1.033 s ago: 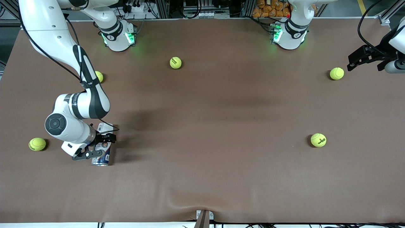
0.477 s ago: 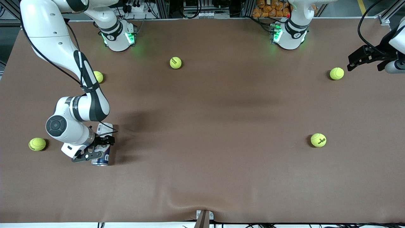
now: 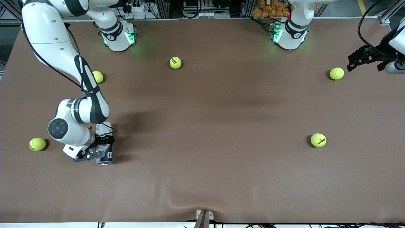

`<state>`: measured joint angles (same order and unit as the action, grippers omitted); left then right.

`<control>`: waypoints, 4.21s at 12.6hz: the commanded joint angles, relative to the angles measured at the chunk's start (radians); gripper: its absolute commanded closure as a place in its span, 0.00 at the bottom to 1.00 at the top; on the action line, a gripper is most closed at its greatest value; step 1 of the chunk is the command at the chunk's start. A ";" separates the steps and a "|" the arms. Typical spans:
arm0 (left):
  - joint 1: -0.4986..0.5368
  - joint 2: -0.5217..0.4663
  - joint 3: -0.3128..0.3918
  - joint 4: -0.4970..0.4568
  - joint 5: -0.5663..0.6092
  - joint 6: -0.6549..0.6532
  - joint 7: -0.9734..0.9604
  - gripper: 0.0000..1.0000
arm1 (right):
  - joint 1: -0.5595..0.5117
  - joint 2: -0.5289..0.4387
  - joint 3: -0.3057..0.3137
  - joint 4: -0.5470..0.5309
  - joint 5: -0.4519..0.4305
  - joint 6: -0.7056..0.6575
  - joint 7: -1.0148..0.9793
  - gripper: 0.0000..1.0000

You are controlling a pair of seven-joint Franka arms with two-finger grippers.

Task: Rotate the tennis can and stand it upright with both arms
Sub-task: 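Lift and carry the can to mid-table with the right gripper, then release the can with the right gripper while the left gripper approaches it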

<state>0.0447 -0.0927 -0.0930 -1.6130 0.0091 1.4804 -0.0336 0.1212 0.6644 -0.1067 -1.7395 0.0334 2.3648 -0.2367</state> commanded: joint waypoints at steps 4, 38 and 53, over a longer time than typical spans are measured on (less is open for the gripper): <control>0.007 0.013 -0.007 0.015 -0.014 -0.005 0.020 0.00 | -0.011 0.009 0.013 0.015 0.016 0.001 -0.042 0.42; -0.039 0.136 -0.024 0.015 -0.018 0.070 0.017 0.00 | 0.517 0.142 0.265 0.270 -0.380 0.155 -0.507 0.28; -0.130 0.398 -0.066 0.002 -0.213 0.116 -0.009 0.00 | 0.512 0.018 0.286 0.249 -0.363 0.013 -0.116 0.00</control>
<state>-0.0704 0.2318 -0.1540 -1.6238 -0.1324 1.5617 -0.0392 0.6346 0.7240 0.1782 -1.4716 -0.3210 2.4015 -0.4510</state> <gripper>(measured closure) 0.000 0.000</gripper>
